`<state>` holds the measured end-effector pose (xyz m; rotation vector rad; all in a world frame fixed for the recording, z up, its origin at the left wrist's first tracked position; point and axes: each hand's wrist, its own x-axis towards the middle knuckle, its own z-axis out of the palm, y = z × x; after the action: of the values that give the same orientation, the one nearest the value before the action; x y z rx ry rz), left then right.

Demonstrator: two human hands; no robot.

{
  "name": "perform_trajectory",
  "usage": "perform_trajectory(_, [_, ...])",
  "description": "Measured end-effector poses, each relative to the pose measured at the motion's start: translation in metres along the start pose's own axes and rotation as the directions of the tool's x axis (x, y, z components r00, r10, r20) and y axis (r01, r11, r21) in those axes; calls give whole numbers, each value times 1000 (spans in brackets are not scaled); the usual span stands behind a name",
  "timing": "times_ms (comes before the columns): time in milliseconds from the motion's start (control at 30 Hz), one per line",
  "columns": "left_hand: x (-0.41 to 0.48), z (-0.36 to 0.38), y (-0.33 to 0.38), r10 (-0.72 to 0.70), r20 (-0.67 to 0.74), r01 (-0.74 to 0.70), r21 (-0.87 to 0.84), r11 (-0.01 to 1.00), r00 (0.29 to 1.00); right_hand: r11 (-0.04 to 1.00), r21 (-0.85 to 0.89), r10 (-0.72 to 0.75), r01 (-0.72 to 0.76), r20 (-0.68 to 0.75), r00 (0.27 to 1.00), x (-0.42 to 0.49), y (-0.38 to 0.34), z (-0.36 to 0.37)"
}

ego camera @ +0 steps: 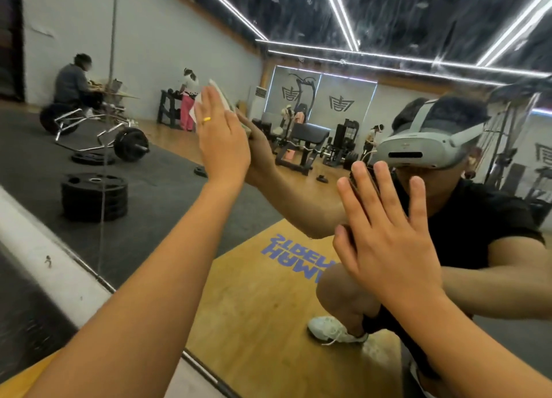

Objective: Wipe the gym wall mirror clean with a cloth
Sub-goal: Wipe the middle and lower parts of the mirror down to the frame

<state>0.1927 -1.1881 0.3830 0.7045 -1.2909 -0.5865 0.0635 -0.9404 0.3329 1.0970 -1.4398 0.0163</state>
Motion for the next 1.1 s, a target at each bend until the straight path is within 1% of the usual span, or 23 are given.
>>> perform_trajectory(33, [-10,4,9,-29,-16,29,-14,999,999,1000,-3,-4,4,2,1000,0,1,0])
perform_trajectory(67, [-28,5,14,-24,-16,24,-21,999,1000,1000,-5,-8,8,5,1000,-1,3,0])
perform_trajectory(133, [-69,6,8,81,55,-80,-24,997,995,1000,-3,-11,11,-1,1000,-2,4,0])
perform_trajectory(200, [-78,3,-11,180,122,-175,-47,983,976,1000,-8,-13,13,-19,1000,-1,3,1])
perform_trajectory(233, [-66,2,-16,178,115,-172,-56,983,977,1000,-11,-9,9,-26,1000,0,3,1])
perform_trajectory(333, [-28,-2,-19,70,57,-69,-14,998,996,1000,2,-2,2,-33,999,2,0,2])
perform_trajectory(433, [-26,-2,-19,69,39,-68,-11,998,997,1000,10,-10,10,-15,1000,3,0,0])
perform_trajectory(533, [-34,-5,-27,77,64,-77,2,997,995,997,81,-16,16,3,1000,4,0,-7])
perform_trajectory(667, [-30,-10,-30,118,119,-116,-22,993,986,981,145,-127,131,-40,991,20,-24,-17])
perform_trajectory(767, [-22,-10,-29,119,111,-116,-40,992,987,960,186,-211,208,0,977,44,-55,-13])
perform_trajectory(867, [-7,-12,-33,121,103,-118,-41,992,987,945,167,-295,280,77,952,57,-82,5])
perform_trajectory(967, [19,-19,-50,144,136,-141,-35,989,980,952,73,-305,298,118,945,56,-90,23])
perform_trajectory(1033, [42,-27,-64,104,143,-99,-42,994,984,958,21,-288,287,89,954,55,-89,30])
perform_trajectory(1100, [59,-37,-77,45,119,-41,-37,998,992,960,4,-280,280,57,958,57,-92,32])
